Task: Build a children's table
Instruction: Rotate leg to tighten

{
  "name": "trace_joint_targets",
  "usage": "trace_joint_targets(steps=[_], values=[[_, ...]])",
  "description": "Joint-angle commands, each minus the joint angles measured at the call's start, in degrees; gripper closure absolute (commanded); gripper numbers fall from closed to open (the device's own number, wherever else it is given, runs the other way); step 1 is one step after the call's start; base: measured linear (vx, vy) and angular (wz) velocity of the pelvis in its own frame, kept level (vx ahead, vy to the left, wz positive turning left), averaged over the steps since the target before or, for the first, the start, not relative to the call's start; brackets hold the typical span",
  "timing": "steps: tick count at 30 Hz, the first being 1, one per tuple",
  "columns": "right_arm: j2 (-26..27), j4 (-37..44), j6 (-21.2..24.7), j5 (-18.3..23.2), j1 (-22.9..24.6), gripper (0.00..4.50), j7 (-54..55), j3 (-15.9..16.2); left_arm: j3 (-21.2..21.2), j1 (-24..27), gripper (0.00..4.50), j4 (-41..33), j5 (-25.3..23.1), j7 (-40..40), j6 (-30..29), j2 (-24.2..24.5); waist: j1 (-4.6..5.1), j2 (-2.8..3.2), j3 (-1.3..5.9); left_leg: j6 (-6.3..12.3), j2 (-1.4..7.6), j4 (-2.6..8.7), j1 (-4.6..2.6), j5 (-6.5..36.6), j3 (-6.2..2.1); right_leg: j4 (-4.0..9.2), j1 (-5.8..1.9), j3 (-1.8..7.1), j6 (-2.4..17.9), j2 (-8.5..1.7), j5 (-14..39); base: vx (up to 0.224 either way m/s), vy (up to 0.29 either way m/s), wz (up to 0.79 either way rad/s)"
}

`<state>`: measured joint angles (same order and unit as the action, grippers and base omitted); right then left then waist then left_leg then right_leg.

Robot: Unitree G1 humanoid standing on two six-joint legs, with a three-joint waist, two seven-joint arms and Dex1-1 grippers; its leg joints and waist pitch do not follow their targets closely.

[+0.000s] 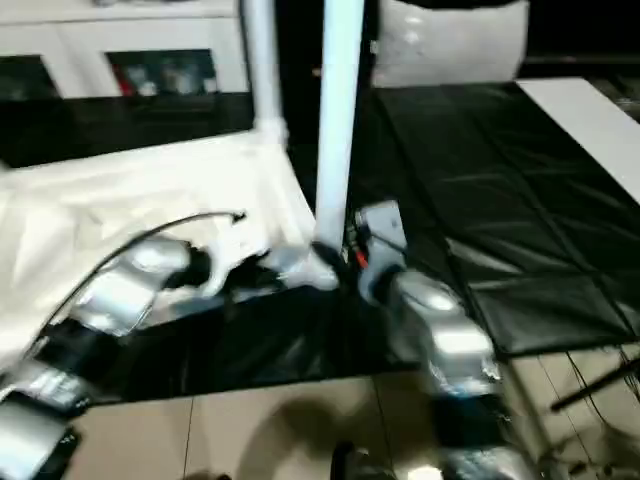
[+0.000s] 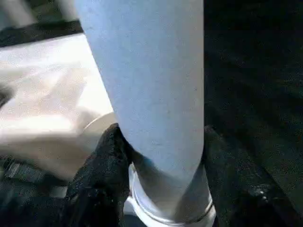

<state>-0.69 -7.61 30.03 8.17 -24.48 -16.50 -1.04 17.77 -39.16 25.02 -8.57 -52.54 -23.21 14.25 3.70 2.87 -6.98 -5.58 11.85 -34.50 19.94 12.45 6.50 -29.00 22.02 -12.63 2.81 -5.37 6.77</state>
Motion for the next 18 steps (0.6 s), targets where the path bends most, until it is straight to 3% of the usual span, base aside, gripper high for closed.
trace_joint_targets(steps=[1, 2, 3, 4, 6, 7, 8, 9, 10, 11, 13, 14, 15, 16, 18], values=[[3.1, -6.5, -1.0, -1.0, -1.6, 2.56, 6.9, 0.1, 1.0, -2.9, 4.50, -2.3, 1.7, 1.7, 1.6, -4.5, 0.29, 0.41, 2.94, 1.49, -0.16, 3.52, -0.15, 22.1, -0.33, 6.22, -3.04, 1.28, -4.8, -4.58, 41.5, 0.000, 0.000, 0.00], [3.5, -7.5, -3.4, -2.3, -2.2, 2.21, 8.5, 0.5, 0.9, -3.4, 4.50, -1.9, 1.5, 2.9, 2.1, -5.5, 0.66, 0.38, 3.06, 2.11, 0.33, 3.80, 0.41, 20.8, -0.53, 5.73, -3.39, 1.51, -4.3, -4.65, 38.5, 0.000, 0.000, 0.00], [3.5, -7.5, -3.4, -2.3, -2.2, 2.21, 8.5, 0.5, 0.9, -3.4, 4.50, -1.9, 1.5, 2.9, 2.1, -5.5, 0.69, 0.41, 3.07, 2.32, 0.54, 4.00, 0.75, 20.5, -0.73, 5.35, -3.56, 1.67, -4.1, -4.60, 36.9, 0.000, 0.000, 0.00], [3.6, -7.8, -5.0, -3.3, -2.3, 1.87, 9.7, 0.5, 0.9, -3.6, 4.50, -1.8, 1.4, 3.4, 2.6, -5.9, 0.64, 0.41, 3.08, 2.70, 0.62, 4.15, 0.88, 19.8, -0.70, 5.11, -3.35, 2.08, -3.6, -4.54, 35.0, 0.000, 0.000, 0.00], [3.8, -7.5, -7.0, -4.2, -2.2, 1.84, 10.8, -0.6, 1.3, -3.8, 4.50, -1.1, 1.0, 3.9, 4.5, -6.1, 0.53, 0.40, 3.45, 3.13, 0.07, 3.91, 1.20, 15.8, -0.44, 4.68, -3.35, 2.54, -1.9, -4.73, 32.2, 0.033, 0.001, 0.03], [3.9, -7.4, -7.2, -4.2, -2.1, 1.74, 11.0, -0.9, 1.4, -3.8, 4.50, -0.9, 1.0, 3.8, 4.8, -6.1, 0.09, 0.35, 3.85, 3.87, 0.15, 3.82, 1.20, 12.1, -0.21, 4.09, -3.18, 3.18, 0.3, -4.72, 28.0, 0.066, 0.002, 0.06], [3.4, -6.6, -7.3, -4.1, -1.7, 1.46, 10.7, -1.1, 1.4, -3.7, 4.50, -0.6, 1.0, 3.6, 5.5, -5.8, -0.50, 0.54, 4.65, 5.21, 0.40, 3.62, 1.62, 6.1, -0.19, 2.56, -3.47, 3.82, 2.9, -4.46, 20.4, 0.076, -0.001, 0.10], [2.6, -5.5, -7.5, -4.0, -1.0, 1.40, 10.1, -1.3, 1.3, -3.7, 4.50, -0.3, 1.2, 3.2, 6.4, -5.3, -0.68, 0.41, 5.05, 6.23, 0.50, 3.40, 2.05, 2.3, -0.29, 1.54, -3.66, 4.13, 4.3, -4.27, 15.2, 0.080, -0.013, 0.06], [2.6, -5.5, -7.5, -4.0, -1.0, 1.39, 10.1, -1.3, 1.3, -3.7, 4.50, -0.3, 1.2, 3.2, 6.4, -5.3, -1.26, 0.31, 5.36, 8.65, 0.62, 2.97, 2.12, -4.1, -0.32, 0.02, -3.31, 4.65, 6.9, -3.85, 6.9, 0.080, -0.013, 0.06], [0.6, -3.6, -8.3, -4.5, 0.4, 1.34, 8.9, -1.0, 1.2, -3.7, 4.50, 0.8, 1.1, 2.8, 8.1, -4.8, -1.65, 0.03, 5.70, 11.15, 0.32, 2.47, 2.35, -9.5, -0.33, -1.27, -3.56, 5.07, 8.8, -3.58, 0.3, 0.077, -0.027, -0.01], [-1.6, -1.6, -8.8, -5.1, 2.0, 1.20, 7.4, -0.2, 1.1, -3.8, 4.50, 1.7, 1.1, 2.6, 9.9, -4.3, -2.67, -0.17, 6.13, 14.58, 0.10, 2.01, 2.15, -15.2, 0.05, -2.58, -3.41, 5.54, 11.2, -3.66, -6.9, 0.063, -0.031, -0.03], [-2.6, -0.1, -9.1, -5.0, 3.2, 0.96, 6.3, 0.0, 1.0, -3.8, 4.50, 2.0, 1.2, 2.5, 10.6, -4.0, -3.39, -0.20, 6.26, 16.33, -0.02, 1.75, 1.86, -16.3, 0.29, -2.73, -3.04, 5.69, 11.7, -3.52, -8.2, 0.000, 0.000, 0.00], [-4.3, 3.8, -7.7, -3.7, 5.9, 0.92, 4.1, -0.6, 0.7, -4.0, 4.50, 3.5, 1.0, 2.6, 12.8, -3.6, -3.62, -0.34, 6.24, 16.93, 0.12, 1.75, 1.81, -16.1, 0.43, -2.81, -2.86, 5.84, 12.1, -3.57, -8.0, 0.000, 0.000, 0.00], [-5.5, 6.2, -7.0, -3.7, 7.7, 0.89, 3.2, -0.7, 0.4, -4.2, 4.50, 4.4, 1.0, 3.0, 14.0, -3.4, -4.45, -0.22, 6.03, 17.75, 0.15, 1.75, 1.95, -14.4, 0.64, -2.57, -3.01, 5.83, 11.7, -3.61, -5.7, 0.000, 0.000, 0.00], [-6.5, 8.1, -6.4, -3.7, 9.0, 0.73, 2.5, -0.7, 0.0, -4.3, 4.50, 5.0, 1.2, 3.3, 14.9, -3.4, -5.10, -0.32, 5.61, 16.97, 0.24, 1.98, 2.18, -10.8, 0.76, -1.80, -3.07, 5.71, 10.0, -3.62, 0.1, 0.000, 0.000, 0.00]])
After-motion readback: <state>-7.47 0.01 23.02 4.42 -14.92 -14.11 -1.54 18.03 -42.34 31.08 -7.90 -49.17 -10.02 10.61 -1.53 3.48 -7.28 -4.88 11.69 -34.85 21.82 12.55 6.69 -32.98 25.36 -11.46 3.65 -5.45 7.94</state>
